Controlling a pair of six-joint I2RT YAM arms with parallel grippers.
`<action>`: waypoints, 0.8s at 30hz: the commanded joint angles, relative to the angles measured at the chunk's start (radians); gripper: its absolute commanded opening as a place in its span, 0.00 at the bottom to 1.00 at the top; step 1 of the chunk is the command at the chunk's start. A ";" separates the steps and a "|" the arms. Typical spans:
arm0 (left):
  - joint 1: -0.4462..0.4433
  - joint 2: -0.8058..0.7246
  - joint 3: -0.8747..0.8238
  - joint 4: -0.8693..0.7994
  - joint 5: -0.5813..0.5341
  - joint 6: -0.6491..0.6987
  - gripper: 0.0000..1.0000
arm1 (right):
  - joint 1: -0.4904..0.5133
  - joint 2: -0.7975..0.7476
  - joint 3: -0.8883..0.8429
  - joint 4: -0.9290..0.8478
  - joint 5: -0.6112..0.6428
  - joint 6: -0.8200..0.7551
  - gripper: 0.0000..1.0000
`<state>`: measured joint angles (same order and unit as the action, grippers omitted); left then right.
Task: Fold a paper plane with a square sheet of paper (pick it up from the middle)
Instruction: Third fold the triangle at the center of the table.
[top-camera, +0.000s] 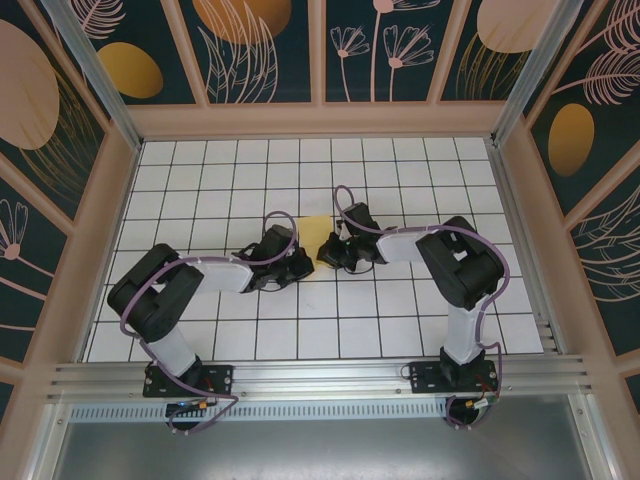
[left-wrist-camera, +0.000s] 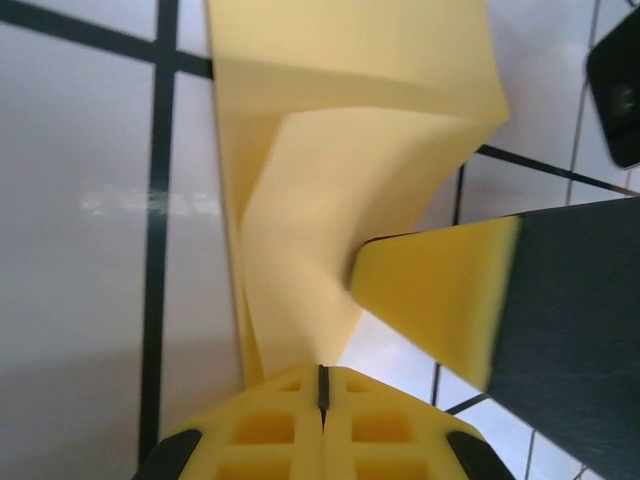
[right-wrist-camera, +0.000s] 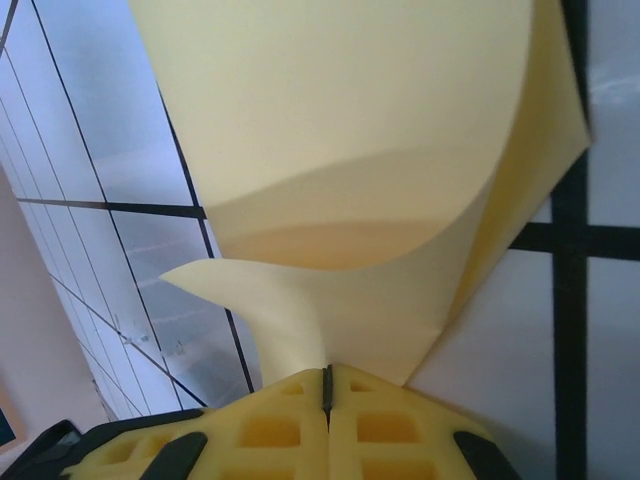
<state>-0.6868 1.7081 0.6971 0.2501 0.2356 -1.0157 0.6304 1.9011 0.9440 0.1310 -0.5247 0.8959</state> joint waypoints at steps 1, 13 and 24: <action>-0.005 0.031 -0.009 -0.040 -0.040 -0.003 0.00 | 0.001 0.008 0.016 0.046 -0.041 -0.052 0.00; -0.005 0.045 -0.001 -0.126 -0.111 0.012 0.00 | -0.019 -0.031 0.028 -0.034 0.023 -0.347 0.00; -0.006 0.043 -0.004 -0.141 -0.120 0.005 0.00 | 0.002 0.029 0.062 -0.063 -0.033 -0.399 0.00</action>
<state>-0.6941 1.7199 0.7052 0.2310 0.1967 -1.0153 0.6270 1.8965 0.9699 0.0986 -0.5312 0.5419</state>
